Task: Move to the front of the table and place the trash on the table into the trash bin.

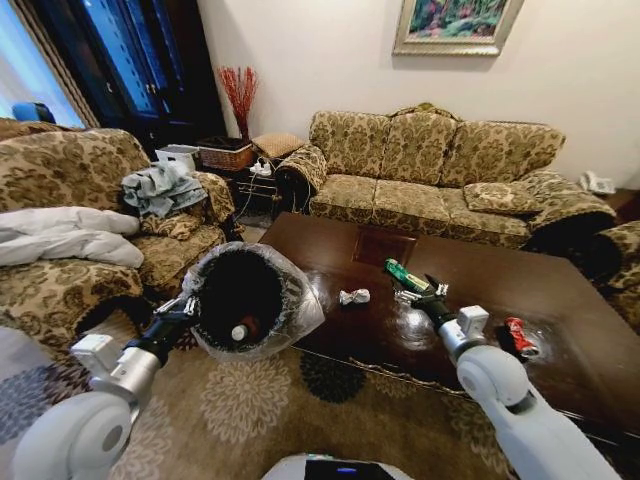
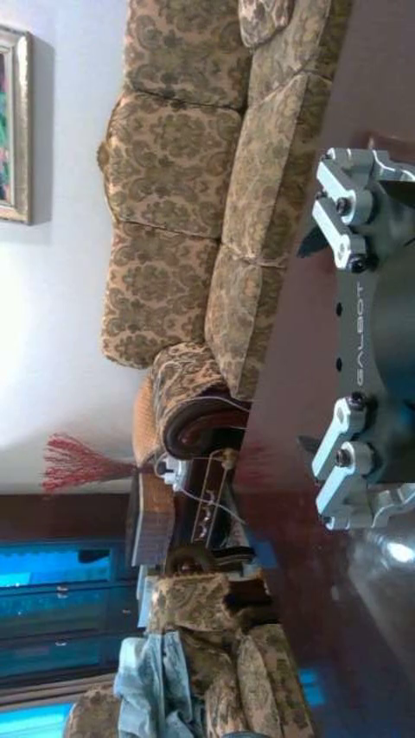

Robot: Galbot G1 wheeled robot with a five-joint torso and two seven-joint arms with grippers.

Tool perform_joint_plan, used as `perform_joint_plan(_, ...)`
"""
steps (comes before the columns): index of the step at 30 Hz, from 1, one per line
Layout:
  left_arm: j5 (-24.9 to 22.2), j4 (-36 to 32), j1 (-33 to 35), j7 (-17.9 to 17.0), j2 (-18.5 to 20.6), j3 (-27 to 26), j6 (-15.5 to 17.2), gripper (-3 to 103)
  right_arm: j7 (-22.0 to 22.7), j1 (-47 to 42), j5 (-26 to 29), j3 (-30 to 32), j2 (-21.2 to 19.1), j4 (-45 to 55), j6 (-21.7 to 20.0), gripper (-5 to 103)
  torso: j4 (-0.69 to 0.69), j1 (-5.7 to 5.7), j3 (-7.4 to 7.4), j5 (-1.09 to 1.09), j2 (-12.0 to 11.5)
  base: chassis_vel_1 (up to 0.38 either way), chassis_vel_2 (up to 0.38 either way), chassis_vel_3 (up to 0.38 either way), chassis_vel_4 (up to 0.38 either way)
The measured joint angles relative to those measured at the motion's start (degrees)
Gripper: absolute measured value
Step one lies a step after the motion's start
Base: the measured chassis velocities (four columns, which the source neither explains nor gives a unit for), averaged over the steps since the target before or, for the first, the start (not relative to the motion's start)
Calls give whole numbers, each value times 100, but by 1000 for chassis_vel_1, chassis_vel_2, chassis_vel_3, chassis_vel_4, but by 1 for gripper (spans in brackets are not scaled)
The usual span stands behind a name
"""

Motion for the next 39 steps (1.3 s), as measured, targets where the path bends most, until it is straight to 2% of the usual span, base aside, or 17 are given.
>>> perform_joint_plan(8, 0, 0, -3, 1, 10, -15, 0, 2, -29, 149, 16, -77, -165, -122, -142, 100, 1, 1, 0, -1, 0, -124, 133, 133, -131)
perform_joint_plan(10, -27, 0, -33, -15, 108, -40, 0, 2, -70, 450, 289, -142, -542, -259, -332, 100, 4, 5, 2, 1, -2, -77, 101, 92, -80)
perform_joint_plan(11, -27, 0, -33, -15, 108, -40, 0, 2, -70, 450, 289, -142, -542, -259, -332, 100, 4, 5, 2, 1, -2, -69, 101, 92, -53)
perform_joint_plan(13, -110, 0, -118, -51, 314, -41, 0, 2, -178, 958, 707, -299, -1062, -548, -551, 100, 3, 5, 3, -2, -3, -18, 19, 32, -27)
perform_joint_plan(14, -110, 0, -118, -51, 314, -41, 0, 2, -178, 958, 707, -299, -1062, -548, -551, 100, 3, 5, 3, -2, -3, 0, 0, 0, 0)
perform_joint_plan(17, -180, 0, -146, -59, 551, -87, 0, 2, -752, 1682, 1121, -779, -1669, -1093, -702, 100, 2, -1, 0, 2, -2, 0, 0, 0, 0)
perform_joint_plan(18, -180, 0, -146, -59, 551, -87, 0, 2, -752, 1682, 1121, -779, -1669, -1093, -702, 100, 2, -1, 0, 2, -2, 0, 0, 0, 0)
perform_joint_plan(21, -271, -1, -23, -48, 597, -296, -38, 2, -2119, 2560, 1353, -1650, -2265, -1765, -707, 100, -1, -2, -1, 0, -1, 0, 0, 0, 0)
perform_joint_plan(22, -271, -1, -23, -48, 597, -296, -38, 2, -2119, 2560, 1353, -1650, -2265, -1765, -707, 100, -1, -2, -1, 0, -1, 0, 0, 0, 0)
perform_joint_plan(25, -278, -1, 126, -48, 450, -558, -80, 2, -3340, 3815, 770, -3264, -2619, -2511, -10, 100, 4, 1, 1, -3, -1, 0, 0, 0, 0)
perform_joint_plan(26, -278, -1, 126, -48, 450, -558, -80, 2, -3340, 3815, 770, -3264, -2619, -2511, -10, 100, 4, 1, 1, -3, -1, 0, 0, 0, 0)
perform_joint_plan(30, -376, 0, 216, -126, 332, -701, -66, 2, -4331, 4800, 189, -4580, -2366, -3120, 282, 100, 2, 2, 1, -1, -2, 0, 0, 0, 0)
perform_joint_plan(31, -376, 0, 216, -126, 332, -701, -66, 2, -4331, 4800, 189, -4580, -2366, -3120, 282, 100, 2, 2, 1, -1, -2, 0, 0, 0, 0)
perform_joint_plan(34, -647, -1, 228, -218, 367, -875, 22, 2, -5161, 5608, -190, -5370, -2059, -3598, 494, 100, 1, 1, 1, -1, 0, 0, 0, 0, 0)
perform_joint_plan(35, -647, -1, 228, -218, 367, -875, 22, 2, -5161, 5608, -190, -5370, -2059, -3598, 494, 100, 1, 1, 1, -1, 0, 0, 0, 0, 0)
perform_joint_plan(38, -726, -1, 246, -234, 426, -1002, 48, 2, -5840, 6181, -389, -5785, -1775, -4017, 500, 100, 4, 1, 1, -1, -1, 0, 0, 0, 0)
perform_joint_plan(39, -726, -1, 246, -234, 426, -1002, 48, 2, -5840, 6181, -389, -5785, -1775, -4017, 500, 100, 4, 1, 1, -1, -1, 0, 0, 0, 0)
